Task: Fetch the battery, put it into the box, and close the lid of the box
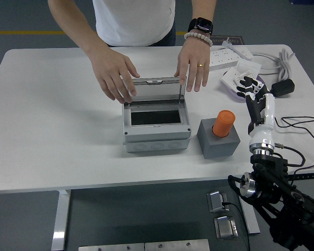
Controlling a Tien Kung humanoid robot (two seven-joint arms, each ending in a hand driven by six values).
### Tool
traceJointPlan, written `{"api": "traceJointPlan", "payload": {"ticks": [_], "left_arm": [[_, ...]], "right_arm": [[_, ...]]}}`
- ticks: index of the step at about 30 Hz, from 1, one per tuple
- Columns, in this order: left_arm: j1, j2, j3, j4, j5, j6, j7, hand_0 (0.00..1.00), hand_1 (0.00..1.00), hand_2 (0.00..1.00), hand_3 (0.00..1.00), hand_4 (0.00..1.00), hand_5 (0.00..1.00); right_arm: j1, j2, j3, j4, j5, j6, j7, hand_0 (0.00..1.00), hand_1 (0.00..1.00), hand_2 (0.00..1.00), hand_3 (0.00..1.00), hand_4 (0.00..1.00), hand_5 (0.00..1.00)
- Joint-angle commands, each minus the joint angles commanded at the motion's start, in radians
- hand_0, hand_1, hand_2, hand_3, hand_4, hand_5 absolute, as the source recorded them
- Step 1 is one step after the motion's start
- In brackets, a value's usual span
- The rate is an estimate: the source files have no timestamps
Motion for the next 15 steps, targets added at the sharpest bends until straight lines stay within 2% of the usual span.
{"api": "traceJointPlan", "payload": {"ticks": [6,7,12,13,15], "left_arm": [[-0.002,-0.001,0.001,0.0,-0.001,-0.002,0.0,0.642,0.708,0.625,0.599,0.606,0.41],[-0.003,-0.001,0.001,0.0,0.0,-0.002,0.0,0.642,0.708,0.625,0.598,0.606,0.408],[-0.007,-0.001,0.005,0.0,-0.002,-0.003,-0.001,0.642,0.708,0.625,0.598,0.606,0.408],[-0.007,-0.001,0.005,0.0,-0.002,-0.004,0.0,0.642,0.708,0.623,0.599,0.605,0.407],[-0.008,-0.001,0.006,0.0,-0.001,-0.004,0.0,0.642,0.708,0.623,0.599,0.605,0.407]], "right_arm": [[0.006,-0.002,-0.029,-0.001,-0.011,0.0,-0.01,0.589,0.602,0.638,0.64,0.711,0.539],[0.007,-0.002,-0.037,-0.002,-0.012,0.0,-0.012,0.604,0.613,0.639,0.64,0.749,0.472],[0.014,0.001,-0.075,-0.015,-0.007,0.0,-0.017,0.604,0.613,0.639,0.64,0.749,0.472],[0.016,0.001,-0.082,-0.018,-0.003,0.0,-0.017,0.614,0.615,0.634,0.636,0.765,0.418],[0.018,0.002,-0.094,-0.022,0.001,0.0,-0.017,0.614,0.615,0.634,0.636,0.765,0.418]]}}
